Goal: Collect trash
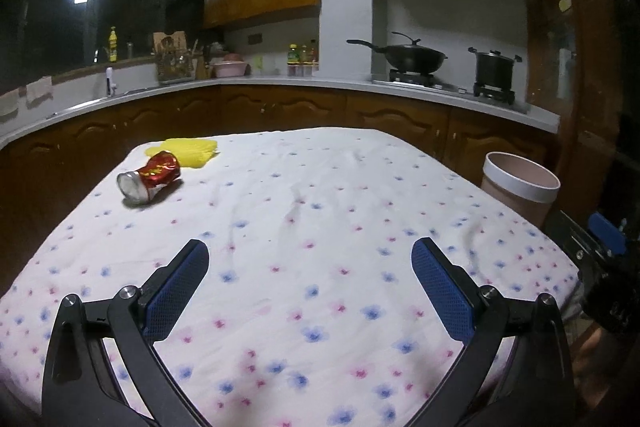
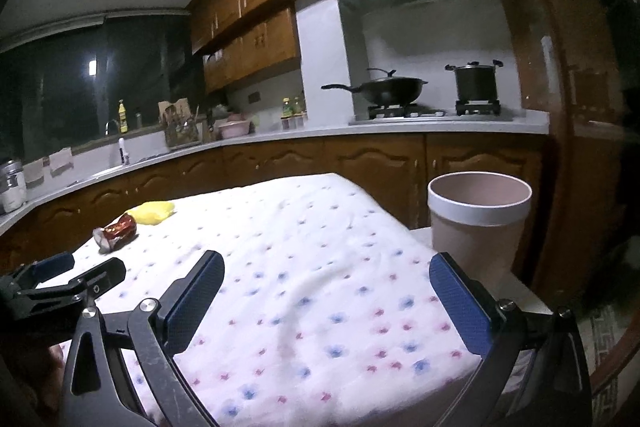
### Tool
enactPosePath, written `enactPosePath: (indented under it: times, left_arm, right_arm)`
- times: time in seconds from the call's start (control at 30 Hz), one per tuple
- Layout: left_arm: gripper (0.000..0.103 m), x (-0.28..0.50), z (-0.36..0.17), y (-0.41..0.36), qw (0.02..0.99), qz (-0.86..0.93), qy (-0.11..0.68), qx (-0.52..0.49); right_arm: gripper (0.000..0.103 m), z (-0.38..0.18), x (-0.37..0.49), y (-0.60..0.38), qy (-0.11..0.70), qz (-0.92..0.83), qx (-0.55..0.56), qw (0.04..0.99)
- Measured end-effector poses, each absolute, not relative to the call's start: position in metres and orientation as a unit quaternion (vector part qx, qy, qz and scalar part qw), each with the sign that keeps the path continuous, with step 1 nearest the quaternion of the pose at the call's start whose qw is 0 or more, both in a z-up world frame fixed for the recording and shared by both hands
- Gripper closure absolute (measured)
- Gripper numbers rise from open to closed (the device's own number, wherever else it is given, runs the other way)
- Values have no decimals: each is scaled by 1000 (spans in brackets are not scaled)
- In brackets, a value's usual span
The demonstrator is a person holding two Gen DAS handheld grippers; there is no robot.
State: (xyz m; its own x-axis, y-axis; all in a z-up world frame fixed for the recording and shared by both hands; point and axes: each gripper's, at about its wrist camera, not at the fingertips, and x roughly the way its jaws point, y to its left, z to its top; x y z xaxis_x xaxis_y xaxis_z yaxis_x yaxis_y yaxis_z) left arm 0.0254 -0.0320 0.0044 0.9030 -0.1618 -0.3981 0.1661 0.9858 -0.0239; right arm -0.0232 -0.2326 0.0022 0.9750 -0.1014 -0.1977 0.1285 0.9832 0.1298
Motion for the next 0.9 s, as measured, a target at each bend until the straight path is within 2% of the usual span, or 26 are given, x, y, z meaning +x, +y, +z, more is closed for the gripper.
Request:
enactPosePath:
  times: [0.9]
  left_arm:
    - [0,13,8,-35,977,-77,195,25]
  right_arm:
    - [0,-1,-32,-229,95,-54,64,992]
